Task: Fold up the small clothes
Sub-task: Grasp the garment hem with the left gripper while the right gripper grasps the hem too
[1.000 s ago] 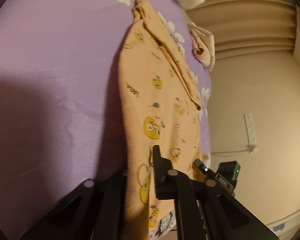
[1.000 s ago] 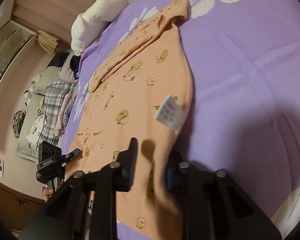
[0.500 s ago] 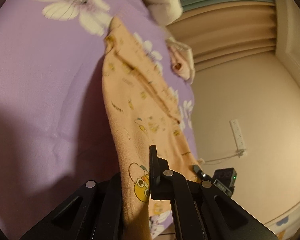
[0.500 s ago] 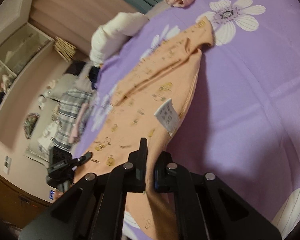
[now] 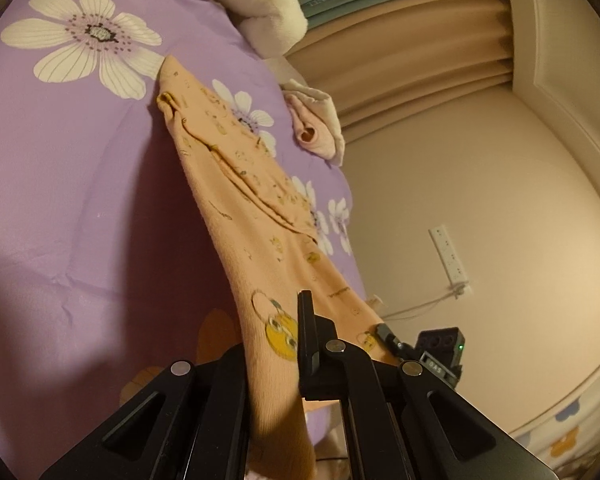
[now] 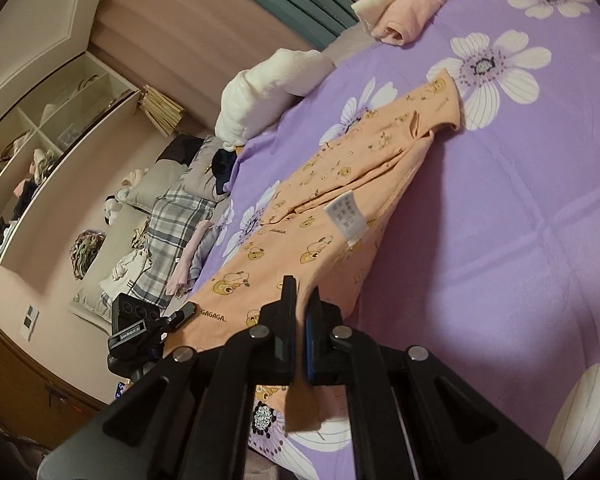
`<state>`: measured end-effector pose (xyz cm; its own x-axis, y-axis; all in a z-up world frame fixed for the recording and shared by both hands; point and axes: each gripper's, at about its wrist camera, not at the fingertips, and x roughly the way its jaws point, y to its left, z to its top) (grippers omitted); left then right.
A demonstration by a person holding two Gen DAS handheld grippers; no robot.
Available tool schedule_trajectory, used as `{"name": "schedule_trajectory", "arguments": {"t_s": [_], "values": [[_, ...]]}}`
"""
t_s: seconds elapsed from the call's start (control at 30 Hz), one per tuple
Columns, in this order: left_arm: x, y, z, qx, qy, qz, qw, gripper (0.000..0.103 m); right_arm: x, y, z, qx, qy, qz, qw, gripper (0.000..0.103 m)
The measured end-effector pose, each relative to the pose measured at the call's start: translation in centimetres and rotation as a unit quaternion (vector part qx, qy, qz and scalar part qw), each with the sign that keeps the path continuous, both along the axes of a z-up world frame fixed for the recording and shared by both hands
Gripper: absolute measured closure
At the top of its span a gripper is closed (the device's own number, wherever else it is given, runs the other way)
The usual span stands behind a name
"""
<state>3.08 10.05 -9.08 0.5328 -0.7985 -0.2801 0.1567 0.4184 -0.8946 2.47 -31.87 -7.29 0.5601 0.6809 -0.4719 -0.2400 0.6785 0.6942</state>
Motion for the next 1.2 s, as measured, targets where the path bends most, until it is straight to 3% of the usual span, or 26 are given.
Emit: {"name": "schedule_trajectory", "arguments": {"t_s": [0.63,1.2], "values": [[-1.5,0.1,2.3,-0.014,-0.045,-0.007,0.9989,0.103,-1.7,-0.5,2.1,0.009,-0.036,0.001,0.999,0.099],[-5.3,-0.2,7.1,0.005,-0.103,-0.022,0.9944,0.103,-5.7,0.3,6.8,-0.001,-0.113,0.048,0.992,0.099]]}}
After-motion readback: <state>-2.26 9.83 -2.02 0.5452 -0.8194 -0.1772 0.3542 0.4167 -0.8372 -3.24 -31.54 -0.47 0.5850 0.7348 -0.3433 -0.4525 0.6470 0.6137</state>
